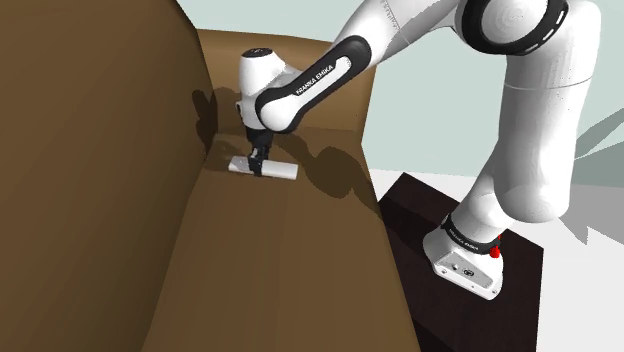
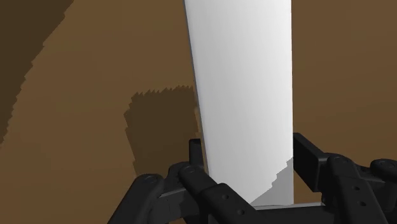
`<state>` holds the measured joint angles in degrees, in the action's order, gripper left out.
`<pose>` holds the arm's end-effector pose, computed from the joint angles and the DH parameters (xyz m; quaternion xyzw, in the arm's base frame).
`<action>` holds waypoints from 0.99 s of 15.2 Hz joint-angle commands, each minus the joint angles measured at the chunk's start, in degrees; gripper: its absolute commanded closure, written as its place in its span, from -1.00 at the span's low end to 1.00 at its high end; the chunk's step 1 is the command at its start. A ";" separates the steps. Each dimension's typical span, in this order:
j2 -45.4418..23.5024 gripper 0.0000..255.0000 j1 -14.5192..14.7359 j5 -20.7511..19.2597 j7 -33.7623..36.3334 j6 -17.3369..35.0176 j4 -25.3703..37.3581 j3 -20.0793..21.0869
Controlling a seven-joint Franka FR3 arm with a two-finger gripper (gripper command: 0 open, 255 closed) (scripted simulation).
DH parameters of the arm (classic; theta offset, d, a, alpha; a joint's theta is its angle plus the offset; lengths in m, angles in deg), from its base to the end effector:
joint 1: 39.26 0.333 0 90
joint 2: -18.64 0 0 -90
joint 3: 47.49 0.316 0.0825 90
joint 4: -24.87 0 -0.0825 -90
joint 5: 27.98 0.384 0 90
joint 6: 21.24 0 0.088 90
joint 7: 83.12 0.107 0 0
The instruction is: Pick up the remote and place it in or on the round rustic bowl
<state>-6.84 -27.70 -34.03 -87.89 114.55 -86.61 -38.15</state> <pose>0.5802 0.2159 0.2530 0.9678 0.2518 -0.0060 0.0024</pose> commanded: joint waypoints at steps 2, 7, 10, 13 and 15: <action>1.41 1.00 -0.11 0.36 -0.21 -1.92 0.52 0.22; 3.83 1.00 -0.33 0.98 -0.61 -4.97 1.19 0.54; 5.18 1.00 -0.45 1.32 -0.84 -6.85 1.75 0.70; 6.45 1.00 -0.55 1.65 -1.06 -8.77 2.42 0.83; 7.25 1.00 -0.60 1.86 -1.20 -10.07 2.92 0.92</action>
<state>-0.17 -28.20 -32.32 -88.92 105.12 -83.74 -37.27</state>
